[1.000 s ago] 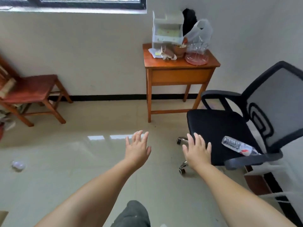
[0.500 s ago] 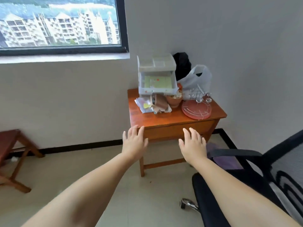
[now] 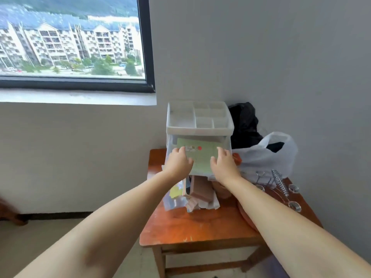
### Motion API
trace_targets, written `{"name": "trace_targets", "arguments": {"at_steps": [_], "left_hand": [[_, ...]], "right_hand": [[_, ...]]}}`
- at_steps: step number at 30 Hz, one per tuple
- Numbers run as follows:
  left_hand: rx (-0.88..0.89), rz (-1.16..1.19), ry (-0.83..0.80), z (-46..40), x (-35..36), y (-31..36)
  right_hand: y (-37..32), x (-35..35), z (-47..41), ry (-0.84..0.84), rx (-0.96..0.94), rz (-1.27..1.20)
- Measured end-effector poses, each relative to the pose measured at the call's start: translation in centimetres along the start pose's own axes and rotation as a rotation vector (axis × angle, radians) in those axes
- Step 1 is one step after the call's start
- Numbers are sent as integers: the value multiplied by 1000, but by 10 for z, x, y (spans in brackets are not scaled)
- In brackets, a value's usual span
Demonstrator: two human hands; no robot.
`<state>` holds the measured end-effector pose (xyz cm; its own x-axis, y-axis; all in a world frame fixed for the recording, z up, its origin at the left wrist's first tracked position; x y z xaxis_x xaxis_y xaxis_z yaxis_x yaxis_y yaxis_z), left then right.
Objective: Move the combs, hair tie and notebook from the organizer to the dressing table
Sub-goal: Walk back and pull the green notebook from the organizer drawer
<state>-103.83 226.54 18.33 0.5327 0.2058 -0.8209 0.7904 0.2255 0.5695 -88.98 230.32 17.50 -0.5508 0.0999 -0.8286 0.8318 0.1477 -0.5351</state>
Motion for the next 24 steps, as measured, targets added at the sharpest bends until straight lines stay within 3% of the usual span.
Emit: {"name": "trace_targets", "arguments": {"at_steps": [4, 7, 10, 16, 20, 24], "left_hand": [[-290, 93, -127, -32, 13, 6], [-392, 87, -176, -41, 24, 8], [-409, 62, -158, -42, 27, 15], [-498, 303, -50, -43, 11, 6], [-472, 638, -25, -40, 0, 5], [-597, 915, -86, -38, -11, -6]], "right_hand": [[-8, 17, -40, -217, 304, 93], [-13, 28, -51, -317, 383, 116], [-13, 28, -55, -295, 433, 43], [-9, 15, -57, -216, 393, -63], [-9, 10, -61, -205, 412, -65], [-6, 4, -66, -147, 380, -70]]}}
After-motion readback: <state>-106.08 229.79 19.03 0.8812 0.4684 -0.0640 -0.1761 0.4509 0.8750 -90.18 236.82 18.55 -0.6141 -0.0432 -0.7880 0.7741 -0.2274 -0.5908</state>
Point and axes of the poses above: each hand's wrist, its own z-axis away from the middle knuckle, its own x-axis out of the palm, y = z × x, the point moved 2 cm from there along -z, towards the middle knuckle, and after that the axes turned 9 degrees about y, right-handed, at the moved point
